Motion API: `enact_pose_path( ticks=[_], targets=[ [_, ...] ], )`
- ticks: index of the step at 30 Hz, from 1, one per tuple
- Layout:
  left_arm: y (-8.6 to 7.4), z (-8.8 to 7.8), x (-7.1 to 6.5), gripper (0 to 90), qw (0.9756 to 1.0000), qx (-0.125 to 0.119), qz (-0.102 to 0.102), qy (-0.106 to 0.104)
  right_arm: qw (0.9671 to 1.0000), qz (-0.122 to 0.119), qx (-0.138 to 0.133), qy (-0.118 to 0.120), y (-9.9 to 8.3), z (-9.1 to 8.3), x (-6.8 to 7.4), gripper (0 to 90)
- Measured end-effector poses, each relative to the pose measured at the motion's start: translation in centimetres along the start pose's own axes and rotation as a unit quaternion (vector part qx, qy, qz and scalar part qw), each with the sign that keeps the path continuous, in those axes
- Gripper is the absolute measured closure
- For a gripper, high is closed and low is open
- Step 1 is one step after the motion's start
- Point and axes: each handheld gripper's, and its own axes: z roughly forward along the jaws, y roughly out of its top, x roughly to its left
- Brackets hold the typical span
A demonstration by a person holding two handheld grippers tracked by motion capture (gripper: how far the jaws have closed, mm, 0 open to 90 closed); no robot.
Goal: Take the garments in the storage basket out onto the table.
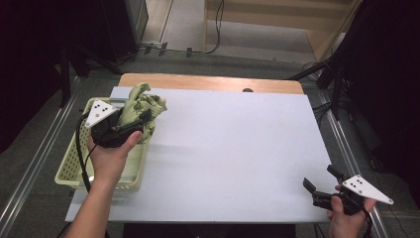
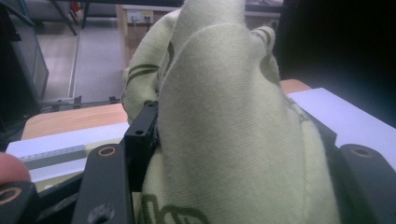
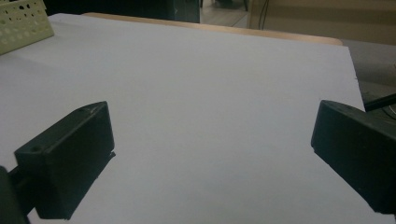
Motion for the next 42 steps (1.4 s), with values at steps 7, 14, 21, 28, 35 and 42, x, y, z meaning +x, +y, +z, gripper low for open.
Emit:
enact_pose_path(
  ticks=[7, 14, 21, 28, 35, 42],
  targets=[
    [0.1, 0.1, -0.9, 38.8, 0.9999, -0.003, 0.001, -0.012, 1.0000, 0.000, 0.000, 0.001, 0.0, 0.0, 0.1, 0.0],
    [0.0, 0.3, -1.7, 38.8, 0.9997, -0.003, 0.005, -0.023, 1.0000, -0.001, -0.001, 0.001, 0.0, 0.0, 0.0, 0.0],
    [-0.4, 0.8, -2.7, 38.8, 0.9994, 0.005, 0.007, -0.034, 1.0000, 0.000, 0.000, 0.001, 0.0, 0.0, 0.0, 0.0],
    [-0.6, 1.3, -3.4, 38.5, 0.9989, 0.007, 0.008, -0.047, 1.0000, 0.000, 0.000, 0.001, 0.0, 0.0, 0.0, 0.0],
    [-0.9, 1.6, -4.2, 38.4, 0.9984, 0.009, 0.009, -0.055, 1.0000, -0.001, 0.000, 0.001, 0.0, 0.0, 0.0, 0.0],
    [-1.1, 1.8, -4.8, 38.4, 0.9979, 0.011, 0.012, -0.062, 1.0000, -0.001, 0.000, 0.001, 0.0, 0.0, 0.0, 0.0]
  ],
)
